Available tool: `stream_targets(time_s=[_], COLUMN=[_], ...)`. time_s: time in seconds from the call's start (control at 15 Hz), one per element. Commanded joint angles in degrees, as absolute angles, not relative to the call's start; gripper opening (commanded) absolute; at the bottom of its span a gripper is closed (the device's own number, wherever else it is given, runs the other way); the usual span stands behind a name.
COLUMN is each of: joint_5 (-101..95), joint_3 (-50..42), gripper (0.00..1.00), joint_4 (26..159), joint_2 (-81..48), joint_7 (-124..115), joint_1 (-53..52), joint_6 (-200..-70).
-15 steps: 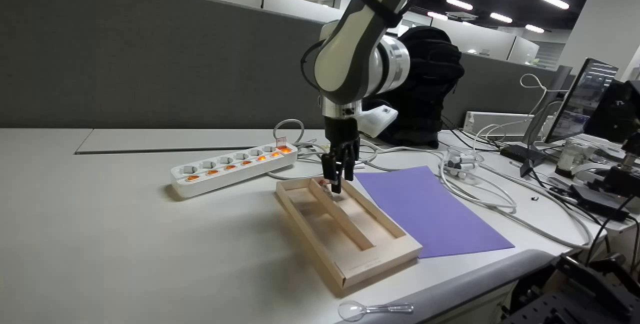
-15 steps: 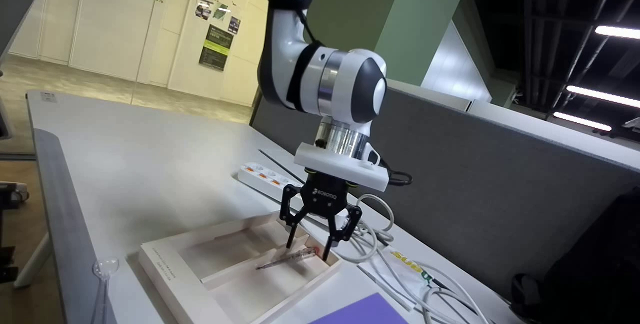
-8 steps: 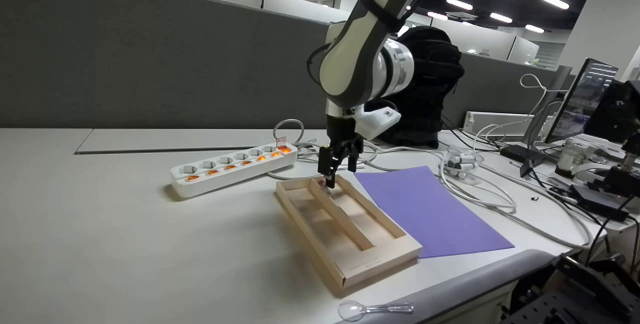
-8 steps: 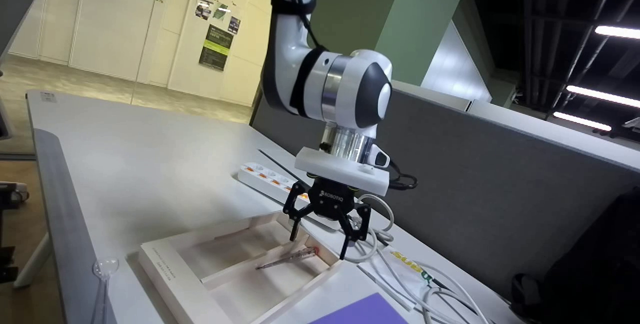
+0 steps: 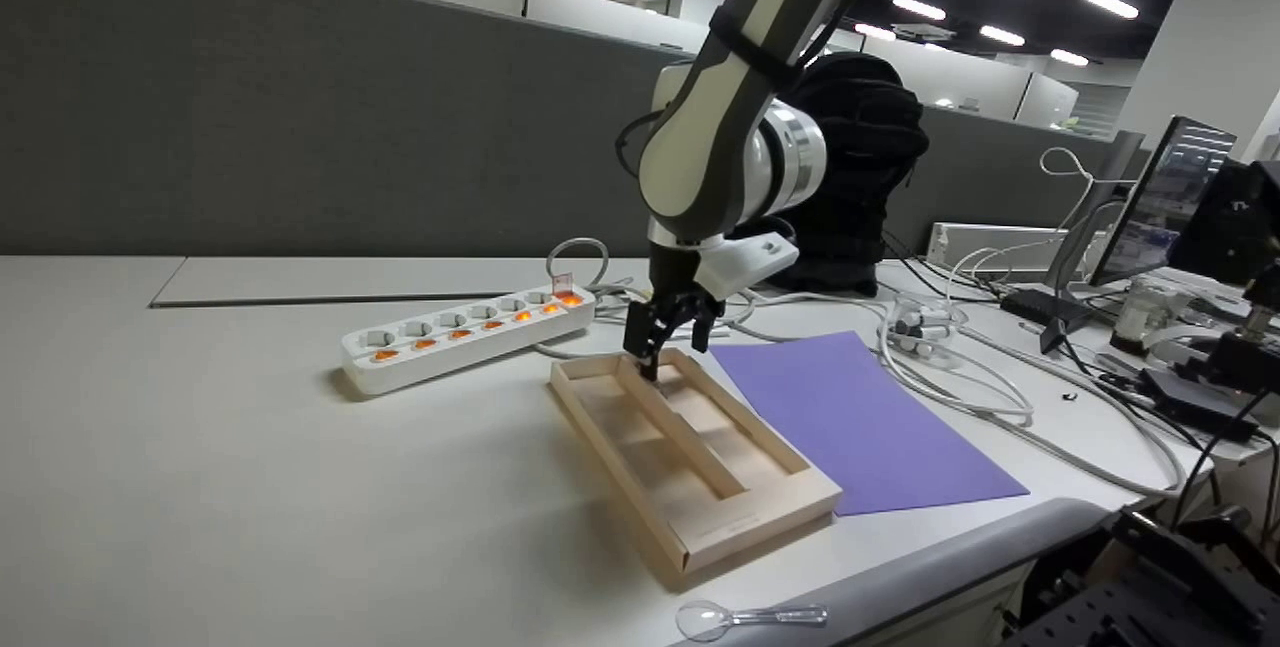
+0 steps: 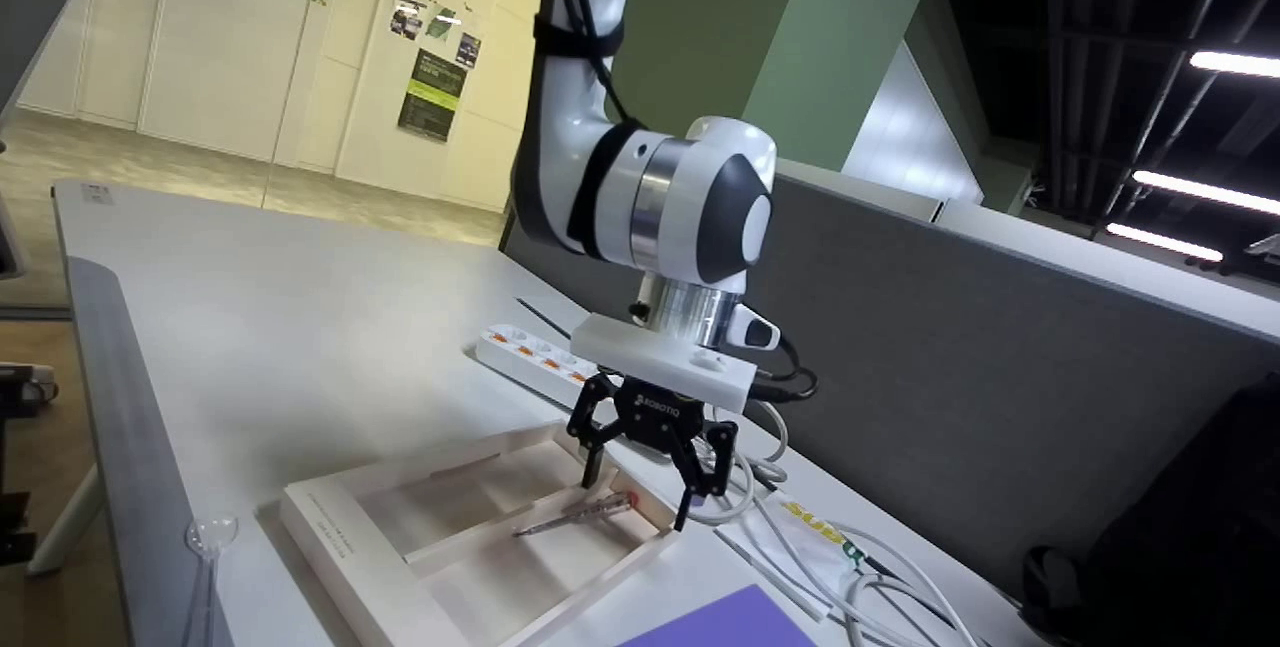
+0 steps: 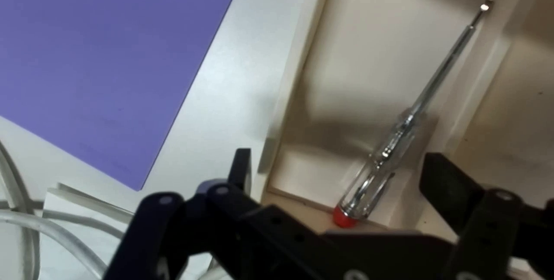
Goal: Pick the object from the tray and place it on the purple mat
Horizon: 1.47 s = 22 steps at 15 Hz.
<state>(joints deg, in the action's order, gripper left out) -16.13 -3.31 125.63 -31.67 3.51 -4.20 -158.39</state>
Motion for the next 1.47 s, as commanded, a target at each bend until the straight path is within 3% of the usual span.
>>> stream_targets(time_s=[0.0,0.07,0.4,0.47,0.53,0.6,0.87,1.27,1.4], joint_5=[-15.0,-14.9,-13.7,-13.4,-13.1,-12.8,-12.4,-11.3,-10.4], joint_3=[-4.5,-4.7,-4.3,-4.2,-3.9,-3.9,-4.0,-4.2,-3.3], gripper=[0.75,0.75,0.39,0.71,0.79,0.79,1.00,1.00,0.73], joint_4=[125.7,125.7,125.8,125.8,125.8,125.8,126.2,126.3,126.1], joint_2=[-31.9,-31.9,-31.9,-31.8,-31.7,-31.6,-31.0,-31.0,-31.0], joint_7=[0.4,0.2,0.3,0.4,0.7,0.7,0.8,1.0,2.1], joint_1=[-5.4,-5.6,-5.4,-5.2,-5.0,-5.0,-5.0,-4.6,-3.5], joint_6=[-159.9,-160.1,-160.8,-160.8,-160.8,-160.9,-161.9,-162.9,-162.6])
